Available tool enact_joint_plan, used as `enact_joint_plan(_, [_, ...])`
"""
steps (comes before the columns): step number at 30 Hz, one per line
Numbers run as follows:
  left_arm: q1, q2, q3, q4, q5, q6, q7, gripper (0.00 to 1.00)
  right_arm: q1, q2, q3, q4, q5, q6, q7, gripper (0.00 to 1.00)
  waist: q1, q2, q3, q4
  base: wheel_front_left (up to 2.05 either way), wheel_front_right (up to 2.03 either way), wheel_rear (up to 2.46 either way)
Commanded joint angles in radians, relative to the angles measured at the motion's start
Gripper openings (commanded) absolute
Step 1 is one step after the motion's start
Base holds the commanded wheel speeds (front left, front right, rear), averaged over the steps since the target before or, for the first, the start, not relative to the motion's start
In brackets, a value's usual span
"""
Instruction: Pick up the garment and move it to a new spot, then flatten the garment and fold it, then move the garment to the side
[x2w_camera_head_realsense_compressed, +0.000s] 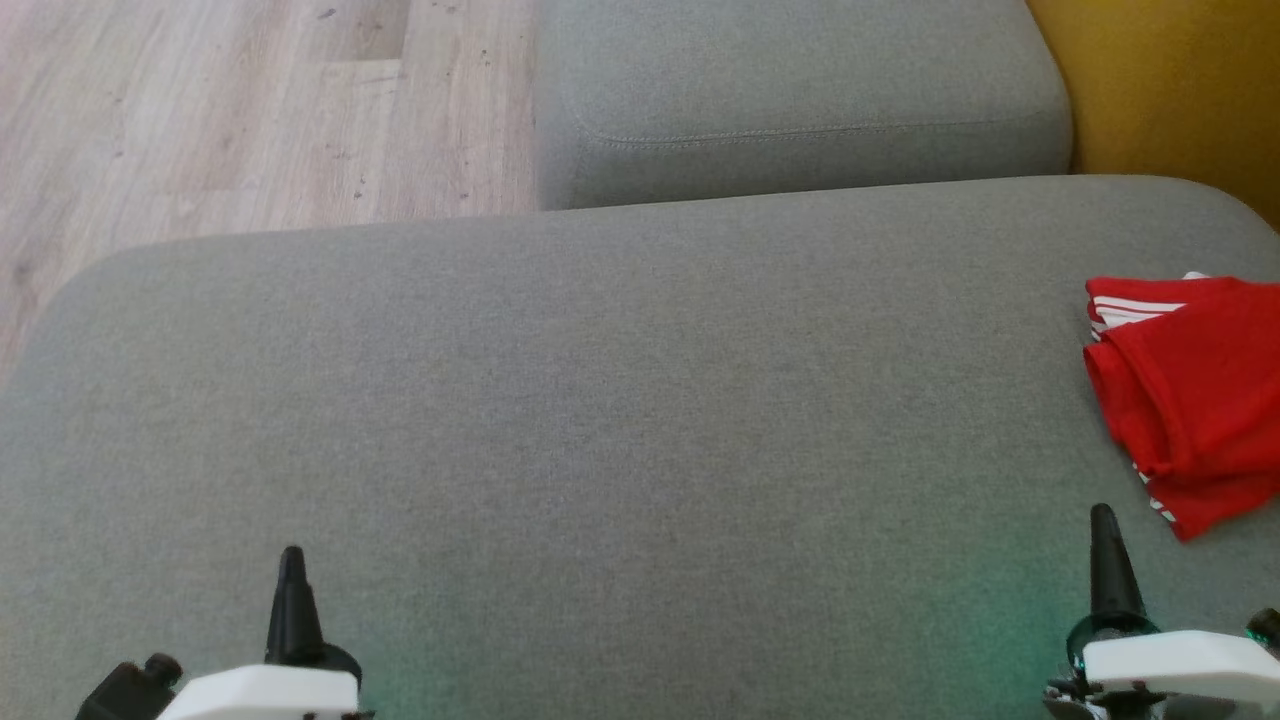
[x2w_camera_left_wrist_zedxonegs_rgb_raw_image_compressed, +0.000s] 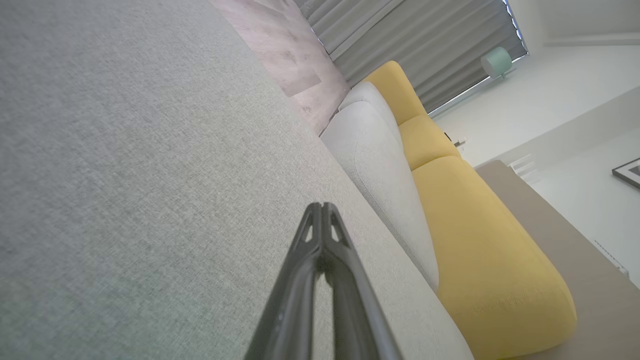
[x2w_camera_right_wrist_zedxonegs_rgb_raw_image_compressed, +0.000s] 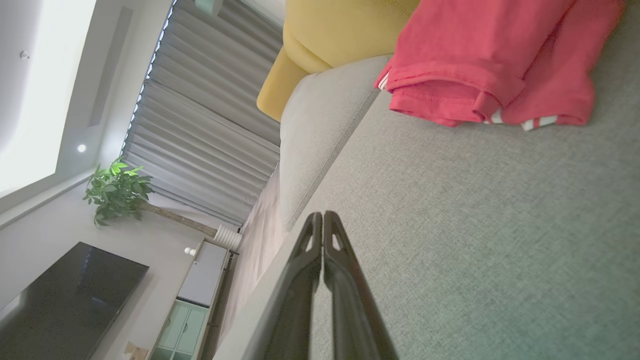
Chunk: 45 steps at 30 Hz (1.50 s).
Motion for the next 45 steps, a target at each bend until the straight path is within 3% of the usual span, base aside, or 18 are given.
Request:
enact_joint_plan(1, [-0.058,0.013,0.032,-0.024,-0.031,-0.007,0.004,0.0,-0.064,-0.025,0.008,-0.026,0.033,0.002,0.007,0.0,0.0,0.0,0.001,-0.001,0.0,0.0,0.0])
enact_joint_plan(45, [-0.178,0.011,0.139,0.026,-0.54,-0.064,0.132,0.0,-0.219,-0.026,-0.037,0.043,0.539,0.004,0.134,0.0,0.0,0.0,0.032,-0.019,0.0,0.0,0.0])
